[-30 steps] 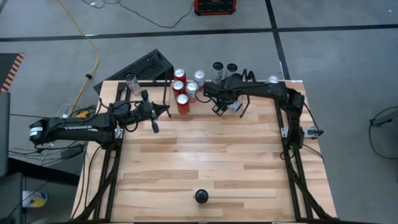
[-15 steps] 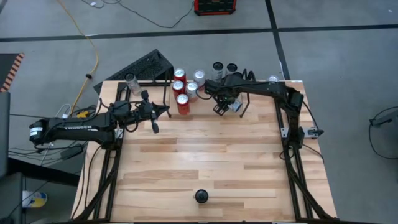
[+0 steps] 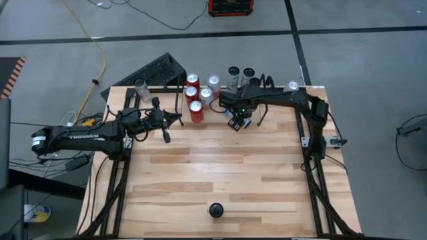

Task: Place canned beverage on shelf
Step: Adjust the white blue soda can

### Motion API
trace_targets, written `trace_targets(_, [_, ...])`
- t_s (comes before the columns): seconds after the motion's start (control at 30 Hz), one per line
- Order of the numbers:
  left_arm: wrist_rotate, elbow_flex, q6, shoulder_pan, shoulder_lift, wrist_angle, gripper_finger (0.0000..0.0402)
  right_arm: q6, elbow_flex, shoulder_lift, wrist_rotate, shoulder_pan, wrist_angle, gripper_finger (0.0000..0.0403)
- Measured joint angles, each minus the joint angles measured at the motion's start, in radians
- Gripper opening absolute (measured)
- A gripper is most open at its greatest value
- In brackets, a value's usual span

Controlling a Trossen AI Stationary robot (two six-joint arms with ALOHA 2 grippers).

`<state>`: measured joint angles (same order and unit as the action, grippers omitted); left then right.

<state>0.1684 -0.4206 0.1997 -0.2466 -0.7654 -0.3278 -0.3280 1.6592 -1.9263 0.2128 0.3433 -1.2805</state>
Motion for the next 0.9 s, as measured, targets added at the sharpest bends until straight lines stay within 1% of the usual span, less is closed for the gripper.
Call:
trace_targets(0.1, [0.000, 0.000, 0.003, 0.000, 0.000, -0.001, 0.0000, -0.065, 0.000, 0.030, 0.017, -0.056, -0.021, 0.0260])
trace_targets(0.23, [0.000, 0.000, 0.003, 0.000, 0.000, 0.000, 0.0000, -0.117, 0.000, 0.023, 0.124, -0.172, 0.000, 0.0260])
trace_targets(0.33, [-0.003, 0.000, 0.006, 0.000, 0.000, 0.000, 0.0000, -0.129, 0.000, -0.010, 0.172, -0.244, 0.034, 0.0260])
trace_targets(0.47, [-0.027, 0.000, 0.006, 0.000, 0.000, 0.000, 0.0000, -0.168, 0.000, -0.037, 0.188, -0.284, 0.127, 0.0260])
trace_targets(0.6, [-0.067, 0.000, -0.004, 0.000, 0.000, 0.000, 0.0000, -0.173, 0.000, -0.073, 0.206, -0.288, 0.212, 0.0260])
trace_targets(0.77, [-0.129, 0.000, -0.045, 0.000, 0.000, 0.005, 0.0000, -0.191, 0.000, -0.067, 0.193, -0.326, 0.192, 0.0260])
trace_targets(0.9, [-0.195, 0.000, -0.078, 0.000, 0.000, 0.013, 0.0000, -0.196, 0.000, 0.000, 0.180, -0.427, 0.154, 0.0260])
